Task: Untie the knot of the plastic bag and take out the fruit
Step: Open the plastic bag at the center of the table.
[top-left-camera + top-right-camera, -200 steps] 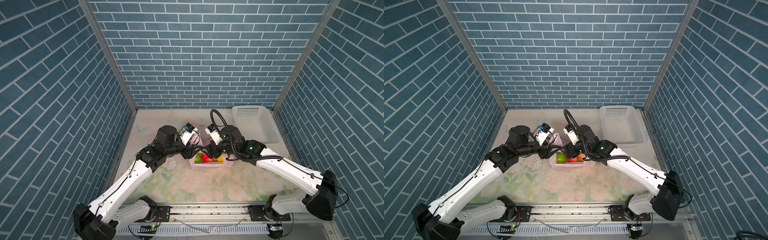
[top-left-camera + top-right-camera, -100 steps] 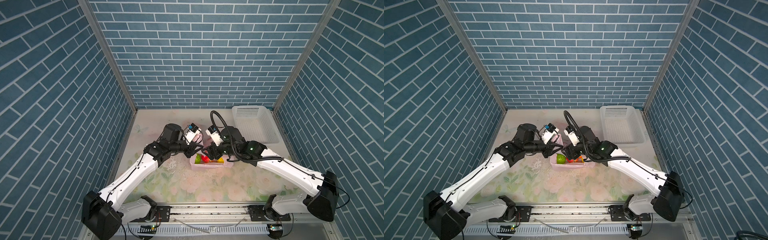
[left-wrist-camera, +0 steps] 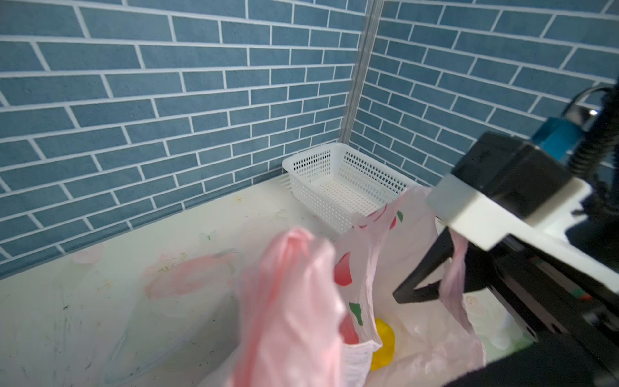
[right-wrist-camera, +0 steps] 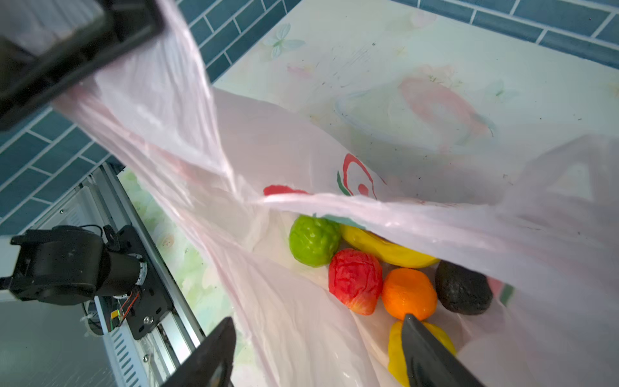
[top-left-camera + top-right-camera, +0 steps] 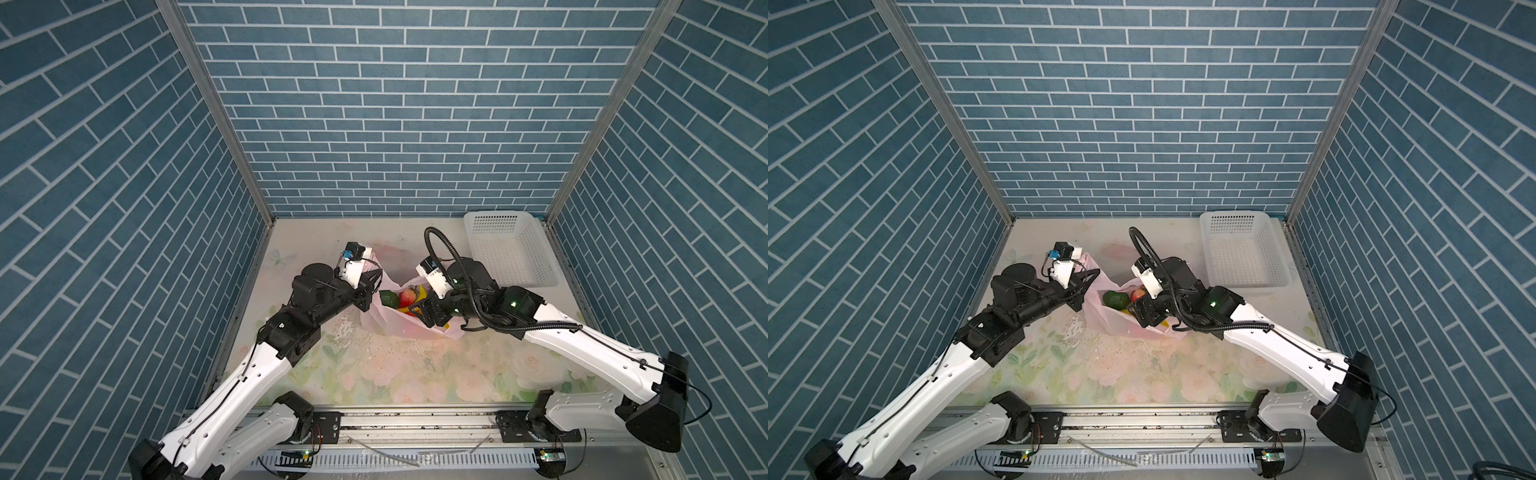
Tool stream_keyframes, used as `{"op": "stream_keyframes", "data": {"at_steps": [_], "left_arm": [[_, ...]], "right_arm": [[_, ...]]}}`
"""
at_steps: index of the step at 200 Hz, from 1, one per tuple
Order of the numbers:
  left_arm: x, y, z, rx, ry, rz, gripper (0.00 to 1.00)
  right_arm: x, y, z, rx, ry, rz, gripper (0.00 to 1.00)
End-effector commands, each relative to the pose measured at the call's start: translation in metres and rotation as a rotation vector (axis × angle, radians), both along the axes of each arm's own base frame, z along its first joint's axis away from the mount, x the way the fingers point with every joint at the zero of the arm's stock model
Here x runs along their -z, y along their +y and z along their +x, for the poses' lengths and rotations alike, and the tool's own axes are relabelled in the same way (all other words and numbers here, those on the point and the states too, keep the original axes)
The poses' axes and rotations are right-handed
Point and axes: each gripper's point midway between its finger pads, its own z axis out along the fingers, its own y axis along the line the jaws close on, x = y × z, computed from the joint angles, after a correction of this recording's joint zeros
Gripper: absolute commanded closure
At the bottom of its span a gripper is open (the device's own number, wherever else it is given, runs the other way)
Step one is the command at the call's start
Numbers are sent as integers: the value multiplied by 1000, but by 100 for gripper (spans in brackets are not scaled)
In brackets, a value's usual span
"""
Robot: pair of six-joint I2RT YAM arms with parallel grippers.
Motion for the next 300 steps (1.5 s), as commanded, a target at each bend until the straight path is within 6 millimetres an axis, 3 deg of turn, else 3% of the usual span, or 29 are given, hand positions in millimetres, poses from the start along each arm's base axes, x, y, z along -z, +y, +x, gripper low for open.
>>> {"op": "stream_keyframes", "data": {"at_steps": [1,33,56,80,108,122,154,193,231,257,300], "left_arm": [[-8,-2,3,-31,-34,-68,100],[-5,-2,0,-47,-43,-83,100],[-9,1,-2,-55,-58,-90,100],[-9,4,-4,-61,-66,-84,100],[-9,3,-3,-57,-70,-79,100],[-8,1,-3,-53,-72,-76,100],[-12,0,-2,-49,-84,-78,100],[-16,0,-3,-44,-90,-83,100],[-17,3,-4,-58,-91,-96,100],[-17,7,-4,-73,-100,-90,100],[-22,10,-6,-80,-119,-86,100]], "right_arm": [[-24,4,-8,4,20,16,23],[-41,28,-14,9,134,74,25],[-42,21,-15,104,205,31,26],[-46,-3,-14,214,231,-65,27],[-49,-68,-12,382,161,-302,26],[-54,-85,-16,409,152,-317,25],[-58,-96,-28,430,195,-302,20],[-79,-84,-40,385,203,-254,19],[-93,-90,-48,380,174,-298,19],[-91,-116,-47,445,149,-372,19],[-61,-170,-54,556,141,-590,16]]}}
